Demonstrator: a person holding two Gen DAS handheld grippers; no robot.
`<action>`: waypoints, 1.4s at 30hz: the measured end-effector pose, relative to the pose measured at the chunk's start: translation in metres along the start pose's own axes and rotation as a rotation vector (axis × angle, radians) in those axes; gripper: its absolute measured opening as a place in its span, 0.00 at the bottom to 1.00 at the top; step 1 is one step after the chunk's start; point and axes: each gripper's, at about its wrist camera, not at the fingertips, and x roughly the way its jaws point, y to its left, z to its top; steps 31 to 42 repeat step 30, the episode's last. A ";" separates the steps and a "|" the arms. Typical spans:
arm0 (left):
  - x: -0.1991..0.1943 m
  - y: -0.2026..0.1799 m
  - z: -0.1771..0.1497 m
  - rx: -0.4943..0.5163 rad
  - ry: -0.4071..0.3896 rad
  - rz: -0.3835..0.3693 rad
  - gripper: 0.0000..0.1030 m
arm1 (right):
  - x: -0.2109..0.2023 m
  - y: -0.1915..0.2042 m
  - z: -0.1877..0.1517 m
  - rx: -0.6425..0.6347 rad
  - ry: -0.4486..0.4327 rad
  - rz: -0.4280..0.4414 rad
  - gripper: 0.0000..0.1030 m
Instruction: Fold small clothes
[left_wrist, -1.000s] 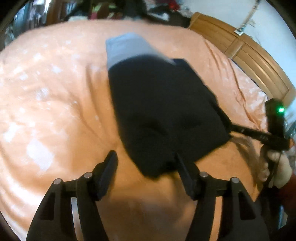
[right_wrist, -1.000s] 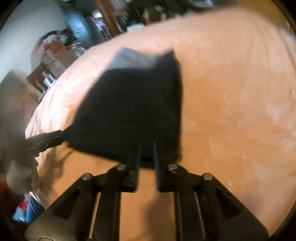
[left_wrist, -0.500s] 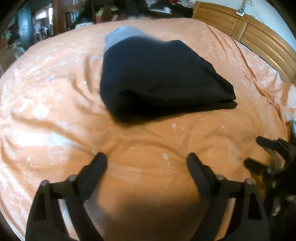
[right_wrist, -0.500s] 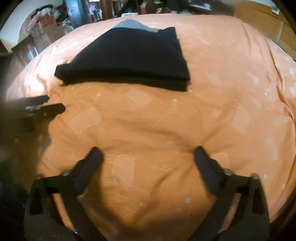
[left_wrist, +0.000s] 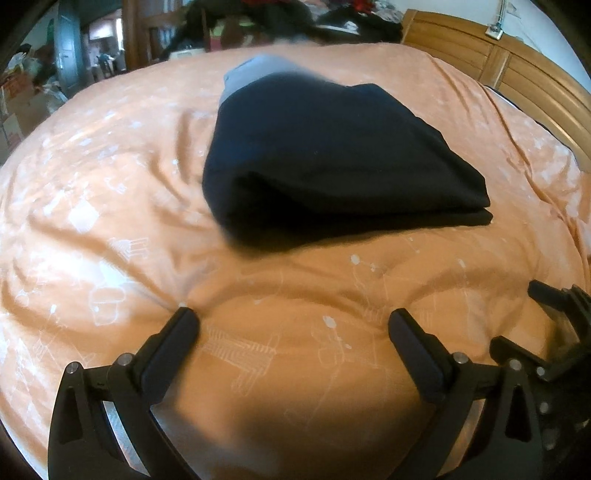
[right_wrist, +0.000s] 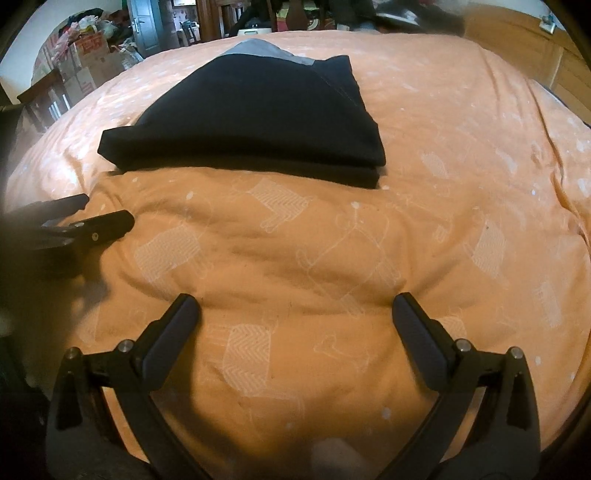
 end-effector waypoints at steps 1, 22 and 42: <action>0.001 0.000 0.000 -0.001 0.000 0.001 1.00 | -0.003 0.001 -0.001 -0.001 0.004 0.000 1.00; -0.136 -0.005 0.047 0.012 -0.280 0.028 0.95 | -0.178 0.014 0.070 0.031 -0.302 -0.113 1.00; -0.237 -0.006 0.061 0.015 -0.522 0.087 1.00 | -0.231 0.031 0.098 0.036 -0.408 -0.142 0.98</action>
